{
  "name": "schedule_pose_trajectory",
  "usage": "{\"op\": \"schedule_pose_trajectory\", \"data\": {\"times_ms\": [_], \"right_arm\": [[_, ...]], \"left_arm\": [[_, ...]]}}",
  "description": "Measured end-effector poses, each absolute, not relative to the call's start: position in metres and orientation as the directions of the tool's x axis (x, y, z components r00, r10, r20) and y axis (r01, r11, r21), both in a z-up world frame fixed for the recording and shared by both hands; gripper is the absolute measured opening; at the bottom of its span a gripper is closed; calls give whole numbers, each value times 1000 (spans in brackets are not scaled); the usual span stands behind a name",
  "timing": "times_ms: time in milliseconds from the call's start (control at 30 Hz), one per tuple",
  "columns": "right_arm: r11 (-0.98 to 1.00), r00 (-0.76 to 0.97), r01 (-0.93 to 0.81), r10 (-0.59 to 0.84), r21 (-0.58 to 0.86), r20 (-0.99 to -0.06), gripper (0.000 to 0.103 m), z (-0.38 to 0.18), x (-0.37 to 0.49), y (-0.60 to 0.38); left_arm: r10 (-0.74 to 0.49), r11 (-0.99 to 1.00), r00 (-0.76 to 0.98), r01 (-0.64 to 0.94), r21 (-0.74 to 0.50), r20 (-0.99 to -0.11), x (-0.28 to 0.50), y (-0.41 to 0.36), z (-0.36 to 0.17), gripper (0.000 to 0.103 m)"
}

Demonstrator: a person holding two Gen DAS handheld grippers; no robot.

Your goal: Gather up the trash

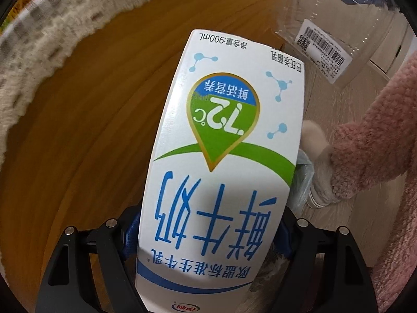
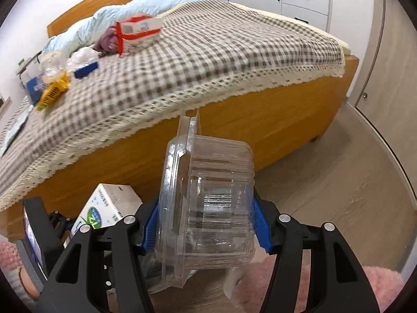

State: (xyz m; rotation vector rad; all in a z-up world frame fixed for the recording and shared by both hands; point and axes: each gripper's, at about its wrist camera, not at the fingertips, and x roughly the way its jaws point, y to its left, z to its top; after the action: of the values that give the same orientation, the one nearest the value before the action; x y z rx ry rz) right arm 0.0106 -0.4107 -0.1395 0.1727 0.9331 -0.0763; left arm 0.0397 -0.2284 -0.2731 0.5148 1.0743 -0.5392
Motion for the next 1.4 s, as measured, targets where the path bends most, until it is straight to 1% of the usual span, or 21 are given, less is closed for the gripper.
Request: {"op": "schedule_pose_trajectory", "data": {"times_ms": [100,267,367,467,600,700,833,967,1033,1133,1300,1400], "right_arm": [[982,583,148,11,120,-812,58,-154,21,-415],[973,540,168,42,156,-841,58,-174,35,-428],[971,531,186,32,153,-847,58,-181,35,-439],[961,494,222,36,166,-869,58,-195,37,-452],[949,463,263,31,171,-886,58,-206,40,-466],[945,456,277,30,174,-890,58,-210,42,-472],[944,449,281,32,175,-893,58,-213,43,-475],[941,442,285,38,180,-896,58,-216,49,-476],[941,441,284,40,182,-896,58,-218,50,-476],[943,439,280,44,182,-898,58,-220,50,-476],[943,433,278,48,185,-900,58,-223,51,-478],[943,428,278,49,183,-903,58,-226,54,-479]], "left_arm": [[-142,755,353,643,129,-925,45,-233,-286,76],[-70,707,335,681,191,-940,46,-247,-315,75],[-38,659,327,718,222,-944,48,-257,-334,75],[22,581,322,767,274,-947,48,-269,-359,75],[58,521,301,804,286,-952,49,-275,-381,75],[65,522,256,815,251,-965,53,-276,-398,75],[93,471,247,842,261,-964,52,-279,-415,74],[104,460,223,853,246,-969,59,-281,-434,74],[98,457,218,857,239,-971,60,-283,-445,73],[97,386,241,885,259,-966,51,-284,-457,73],[68,370,227,899,236,-971,48,-285,-474,73],[62,316,253,913,259,-966,39,-283,-482,73]]}}
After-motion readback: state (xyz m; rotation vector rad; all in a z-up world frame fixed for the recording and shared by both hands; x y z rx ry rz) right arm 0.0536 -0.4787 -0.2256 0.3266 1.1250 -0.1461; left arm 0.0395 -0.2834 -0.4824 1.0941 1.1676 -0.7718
